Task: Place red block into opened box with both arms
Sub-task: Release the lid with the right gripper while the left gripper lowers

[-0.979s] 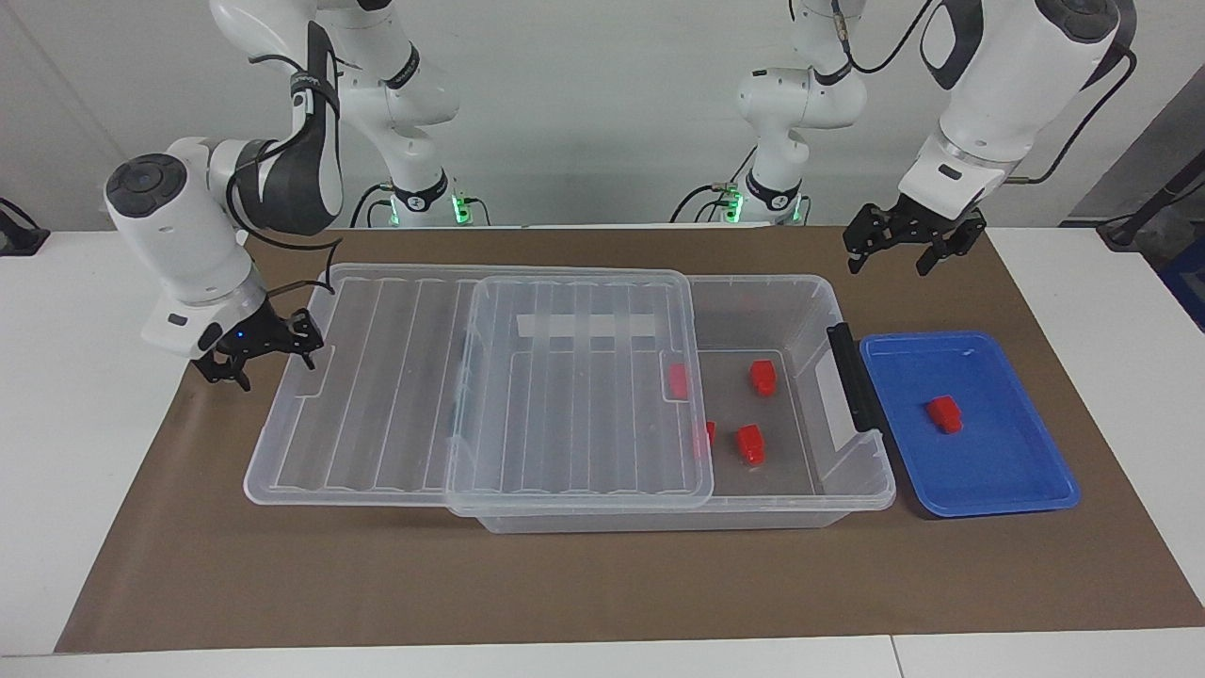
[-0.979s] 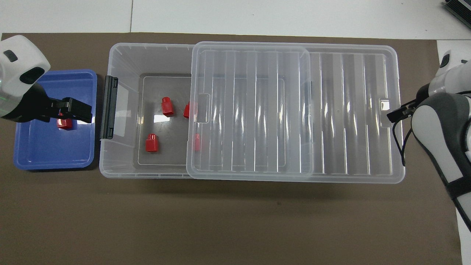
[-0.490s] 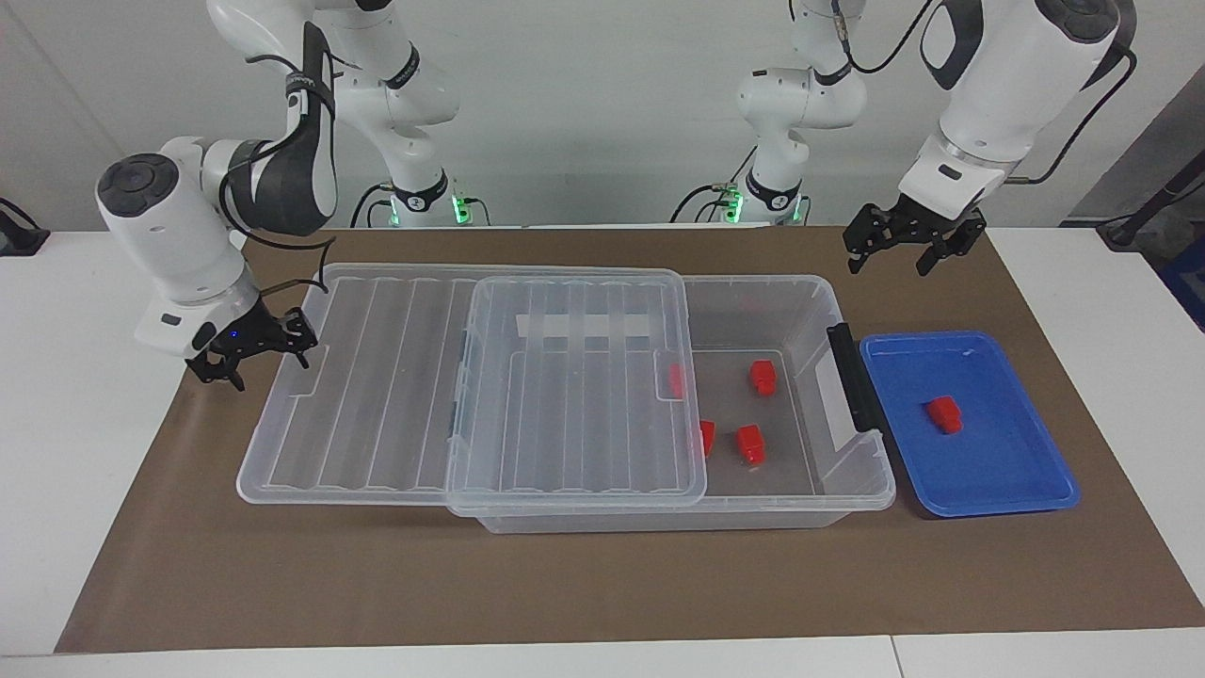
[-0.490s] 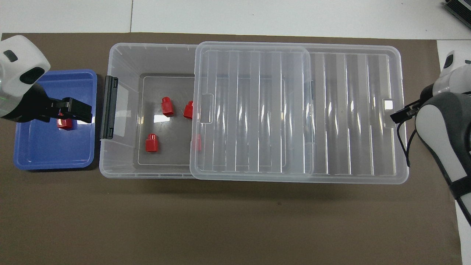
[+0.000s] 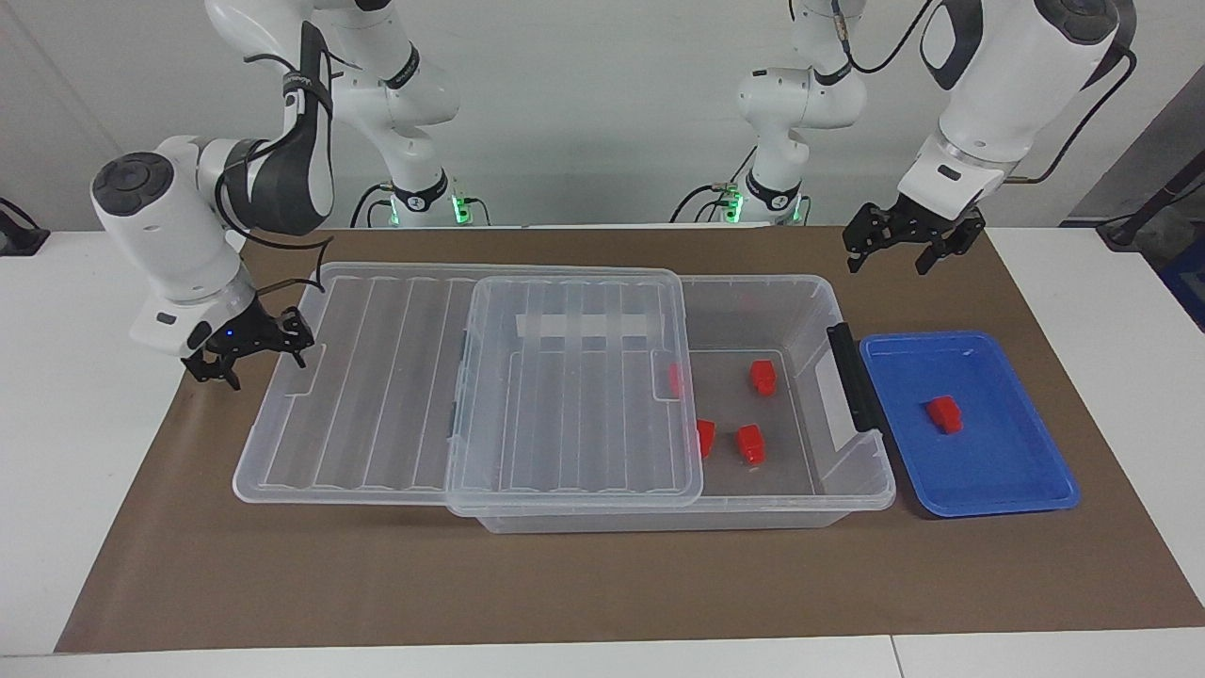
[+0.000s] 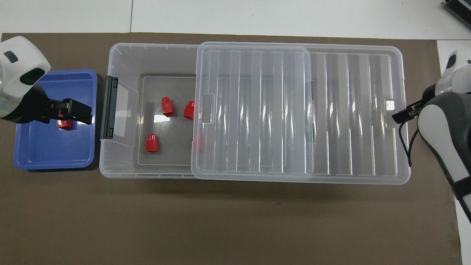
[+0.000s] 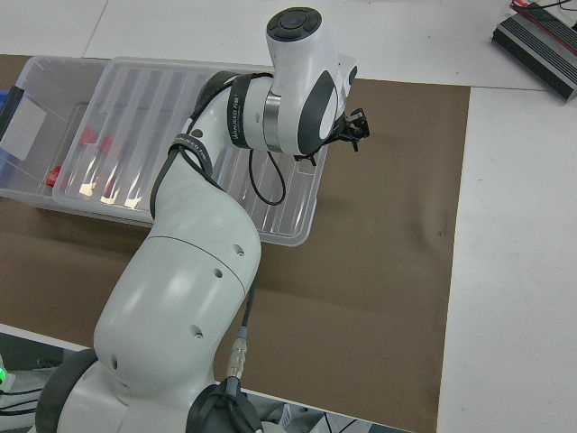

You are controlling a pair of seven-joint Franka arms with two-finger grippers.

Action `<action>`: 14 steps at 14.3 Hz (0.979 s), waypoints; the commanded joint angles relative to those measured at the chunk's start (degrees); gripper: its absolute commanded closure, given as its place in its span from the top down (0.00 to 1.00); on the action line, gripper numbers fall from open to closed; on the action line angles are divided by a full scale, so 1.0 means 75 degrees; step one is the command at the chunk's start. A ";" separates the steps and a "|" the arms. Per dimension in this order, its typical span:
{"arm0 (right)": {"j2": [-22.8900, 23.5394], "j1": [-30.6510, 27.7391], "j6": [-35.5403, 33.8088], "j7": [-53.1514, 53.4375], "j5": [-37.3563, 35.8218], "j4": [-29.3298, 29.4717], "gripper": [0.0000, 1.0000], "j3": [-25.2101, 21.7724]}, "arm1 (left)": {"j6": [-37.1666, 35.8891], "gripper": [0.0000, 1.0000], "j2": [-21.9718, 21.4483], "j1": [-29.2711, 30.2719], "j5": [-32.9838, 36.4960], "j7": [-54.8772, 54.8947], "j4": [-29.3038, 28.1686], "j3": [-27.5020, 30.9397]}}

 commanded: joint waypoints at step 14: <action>-0.1474 -0.0236 -0.1514 0.5153 0.0044 0.0379 1.00 0.1273 | 0.6250 1.00 0.0186 0.1900 0.0422 0.1884 -0.4403 0.0088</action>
